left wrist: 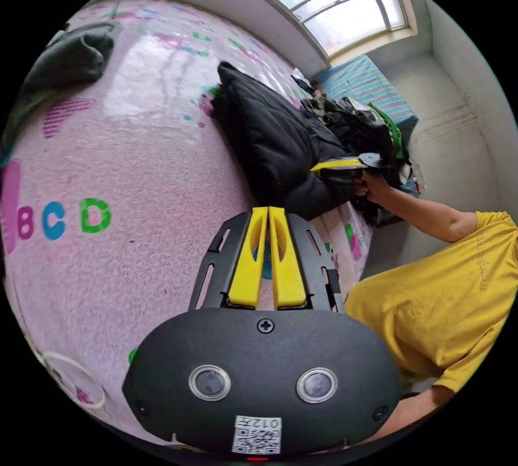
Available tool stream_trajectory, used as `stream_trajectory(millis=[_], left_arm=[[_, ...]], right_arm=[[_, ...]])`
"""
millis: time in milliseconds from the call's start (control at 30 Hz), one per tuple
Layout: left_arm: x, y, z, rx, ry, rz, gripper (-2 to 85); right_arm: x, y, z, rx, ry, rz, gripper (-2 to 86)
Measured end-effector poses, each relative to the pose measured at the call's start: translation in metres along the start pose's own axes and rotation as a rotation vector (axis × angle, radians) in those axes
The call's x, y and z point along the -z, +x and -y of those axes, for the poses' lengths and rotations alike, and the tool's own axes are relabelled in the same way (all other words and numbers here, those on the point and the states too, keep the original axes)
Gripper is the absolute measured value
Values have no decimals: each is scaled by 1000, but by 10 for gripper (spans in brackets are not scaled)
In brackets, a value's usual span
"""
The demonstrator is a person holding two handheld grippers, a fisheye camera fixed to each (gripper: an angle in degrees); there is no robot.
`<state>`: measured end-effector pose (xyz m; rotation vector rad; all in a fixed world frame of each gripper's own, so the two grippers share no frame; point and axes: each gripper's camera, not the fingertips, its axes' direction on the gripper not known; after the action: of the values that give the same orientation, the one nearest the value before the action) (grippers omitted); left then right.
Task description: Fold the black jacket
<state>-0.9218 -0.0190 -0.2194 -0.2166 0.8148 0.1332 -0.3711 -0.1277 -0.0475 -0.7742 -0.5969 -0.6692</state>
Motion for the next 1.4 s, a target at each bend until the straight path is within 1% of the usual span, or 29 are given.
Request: stream_trajectory(millis=[33,100,167,200,300,367,467,533,600,633,667,767,900,933,1033,1100,1167,1233,1300,1333,1367,1400], left_arm=[[8,7,-3,10,39,55,-1],[30,49,-10,-39,186,207,0],[29,90,-5,-138,218,278,0],[19,118,2,-206,206,325,0],[-25,178,24,-348,126,399,-1],[-55,199,39,-379,87,403,-1],[-100,215,65,-334,47,417,-2],[-125,221,76,-314,22,462,-2],[-163,222,86,-295,-79,550,-2],[-172,221,86,-291,-116,559,-2],[-185,219,86,-274,-145,546,-2],[-198,218,87,-218,-135,495,-2],[-214,229,84,-230,-116,494,-2],[-215,230,84,-227,-114,488,-2],[-205,235,91,-132,-112,401,-2],[-187,260,96,-162,26,392,-1],[-192,278,108,-207,44,409,-1],[-210,288,124,-237,13,439,-1],[-240,284,142,-209,-40,473,0],[-248,280,145,-197,-63,488,0],[-266,272,149,-168,-130,543,-1],[-280,263,149,-157,-179,516,-1]], right_arm=[[5,-3,-8,13,17,7,-1],[17,-7,-20,32,54,25,-1],[44,-10,-44,52,133,4,-1],[52,-9,-52,55,159,-18,-1],[87,11,-97,15,267,-181,-1],[106,40,-130,-66,305,-355,-1],[120,83,-159,-193,296,-453,0],[123,104,-172,-246,305,-440,0],[117,121,-180,-266,284,-390,0],[112,130,-186,-270,283,-330,0],[110,135,-193,-280,303,-286,1],[111,141,-206,-287,339,-221,2],[122,142,-219,-284,354,-186,4],[129,144,-223,-294,354,-155,4],[164,150,-236,-298,341,-67,5],[192,151,-248,-301,427,-118,5],[217,165,-251,-359,502,-191,5],[221,181,-242,-385,479,-161,5],[215,194,-231,-401,433,-174,4],[204,201,-225,-404,370,-200,3],[192,207,-222,-395,301,-195,2],[187,209,-223,-393,295,-183,1]])
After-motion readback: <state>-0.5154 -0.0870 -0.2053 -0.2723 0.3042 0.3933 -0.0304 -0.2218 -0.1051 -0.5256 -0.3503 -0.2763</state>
